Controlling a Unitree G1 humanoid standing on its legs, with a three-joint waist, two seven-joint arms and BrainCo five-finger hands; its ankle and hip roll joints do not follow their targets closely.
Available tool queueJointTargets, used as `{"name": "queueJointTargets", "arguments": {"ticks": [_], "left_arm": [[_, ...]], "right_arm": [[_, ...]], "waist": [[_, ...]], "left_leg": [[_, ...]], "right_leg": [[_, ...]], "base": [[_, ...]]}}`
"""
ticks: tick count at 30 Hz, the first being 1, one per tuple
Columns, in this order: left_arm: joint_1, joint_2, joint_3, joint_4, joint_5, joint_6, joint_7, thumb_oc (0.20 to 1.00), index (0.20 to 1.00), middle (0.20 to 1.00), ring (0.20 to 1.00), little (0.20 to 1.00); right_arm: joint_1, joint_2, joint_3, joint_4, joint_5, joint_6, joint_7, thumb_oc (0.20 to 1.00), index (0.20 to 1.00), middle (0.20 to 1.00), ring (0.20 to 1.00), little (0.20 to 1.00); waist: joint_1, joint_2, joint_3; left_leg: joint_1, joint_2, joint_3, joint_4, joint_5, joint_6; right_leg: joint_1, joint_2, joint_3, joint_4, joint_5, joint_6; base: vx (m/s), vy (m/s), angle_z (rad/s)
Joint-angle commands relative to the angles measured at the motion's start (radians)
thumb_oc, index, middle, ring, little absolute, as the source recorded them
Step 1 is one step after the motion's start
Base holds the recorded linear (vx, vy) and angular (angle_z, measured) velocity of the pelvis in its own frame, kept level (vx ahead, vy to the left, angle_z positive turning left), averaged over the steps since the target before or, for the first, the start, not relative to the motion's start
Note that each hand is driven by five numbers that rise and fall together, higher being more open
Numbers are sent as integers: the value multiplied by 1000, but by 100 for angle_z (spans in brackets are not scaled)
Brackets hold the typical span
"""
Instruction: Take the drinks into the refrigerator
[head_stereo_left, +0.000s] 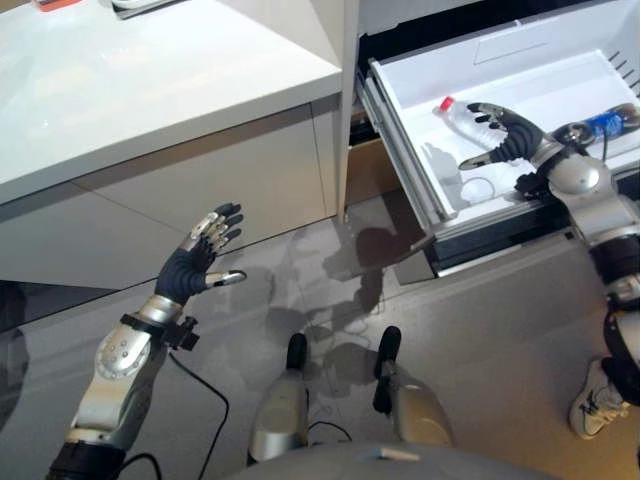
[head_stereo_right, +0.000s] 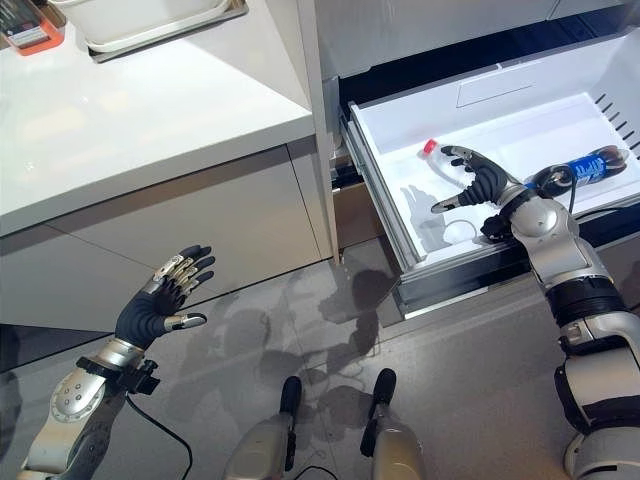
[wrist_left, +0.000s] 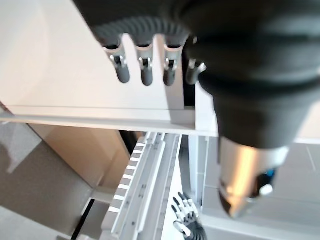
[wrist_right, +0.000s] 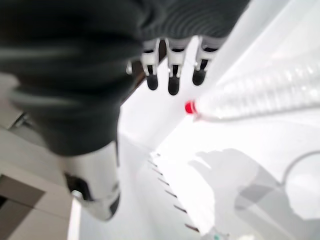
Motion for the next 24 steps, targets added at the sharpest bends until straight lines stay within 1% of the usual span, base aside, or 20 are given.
{"name": "queueJointTargets", "arguments": {"ticks": [1,4,5,8,9,11,12,14,15,16,17,18,19,20,23,24], "left_arm": [[14,19,63,-95,5,-37,-10,1000,1000,1000,1000,1000],[2,27,62,-90,6,-37,-10,1000,1000,1000,1000,1000],[0,29,66,-92,7,-36,-9,1000,1000,1000,1000,1000],[-8,29,62,-83,11,-36,-11,1000,1000,1000,1000,1000],[-16,21,58,-73,13,-36,-11,1000,1000,1000,1000,1000],[-22,22,54,-67,15,-36,-10,1000,1000,1000,1000,1000],[-26,15,58,-53,23,-35,-8,1000,1000,1000,1000,1000],[-25,9,55,-47,26,-33,-10,1000,1000,1000,1000,1000],[-22,7,57,-39,28,-30,-10,1000,1000,1000,1000,1000],[-23,8,54,-39,28,-30,-10,1000,1000,1000,1000,1000],[-22,5,60,-34,35,-28,-9,1000,1000,1000,1000,1000],[-12,5,72,-32,44,-28,-18,1000,1000,1000,1000,1000],[-5,5,73,-31,52,-28,-15,1000,1000,1000,1000,1000],[-6,6,72,-31,52,-28,-14,1000,1000,1000,1000,1000],[17,-16,95,-19,67,-33,-10,1000,1000,1000,1000,1000],[22,-26,100,-13,69,-37,-9,1000,1000,1000,1000,1000]], "right_arm": [[118,68,98,36,8,12,7,1000,1000,1000,1000,1000],[110,58,97,0,20,13,14,1000,1000,1000,1000,1000],[109,50,90,-40,28,13,15,1000,1000,1000,1000,1000],[133,30,55,-113,78,8,23,1000,1000,1000,1000,1000],[153,18,19,-165,118,-9,6,1000,1000,1000,1000,1000],[174,8,-3,-203,141,-10,15,1000,1000,1000,1000,1000],[220,-27,-63,-313,147,-25,8,1000,1000,1000,1000,1000],[287,-36,-136,-350,186,-47,1,1000,1000,1000,1000,1000],[313,-51,-166,-396,166,-55,0,1000,1000,1000,1000,1000],[322,-51,-173,-403,165,-52,1,1000,1000,1000,1000,1000],[358,-78,-212,-460,128,-59,-5,1000,1000,1000,1000,1000],[417,-93,-264,-487,145,-74,6,1000,1000,1000,1000,1000],[464,-90,-309,-518,143,-79,-3,1000,1000,1000,1000,1000],[468,-90,-313,-520,143,-78,-3,1000,1000,1000,1000,1000],[606,-82,-455,-622,113,-114,-20,1000,1000,1000,1000,1000],[636,-69,-484,-627,102,-124,-36,1000,1000,1000,1000,1000]], "waist": [[-8,-7,4],[-9,-15,-4],[-10,-19,-6],[-13,-31,-18],[-18,-39,-31],[-18,-43,-35],[-27,-53,-48],[-35,-62,-64],[-38,-65,-70],[-36,-65,-70],[-40,-67,-76],[-52,-72,-89],[-54,-76,-96],[-52,-76,-96],[-71,-85,-122],[-78,-87,-128]], "left_leg": [[9,-57,-3,-11,-4,74],[13,-57,-4,-8,-8,74],[16,-56,-4,-5,-10,74],[26,-56,-3,5,-21,75],[33,-58,-1,10,-26,75],[37,-59,-1,13,-30,76],[53,-60,3,21,-46,78],[58,-63,6,26,-49,82],[64,-64,8,28,-54,85],[64,-64,8,28,-54,85],[74,-66,14,30,-61,88],[84,-68,18,30,-68,93],[91,-69,20,32,-73,95],[92,-69,20,32,-73,95],[113,-72,34,24,-82,102],[119,-72,37,20,-84,104]], "right_leg": [[-54,19,0,168,-136,3],[-47,21,-1,166,-136,2],[-45,21,1,167,-136,2],[-33,20,0,174,-140,2],[-20,20,-1,171,-139,2],[-14,19,-1,169,-139,2],[6,21,3,168,-145,3],[15,19,4,162,-138,5],[19,19,6,162,-137,6],[20,19,6,162,-138,7],[27,20,10,164,-139,9],[36,18,15,163,-138,12],[43,18,17,161,-137,14],[43,19,18,161,-137,14],[60,24,34,146,-135,24],[64,25,38,142,-134,27]], "base": [[-7,-6,4],[-6,-3,7],[3,-5,4],[11,4,1],[18,13,4],[26,22,5],[39,42,3],[30,48,1],[13,33,0],[22,46,-1],[44,62,-2],[61,76,-4],[45,47,-6],[33,46,-9],[44,62,-19],[50,55,-20]]}}
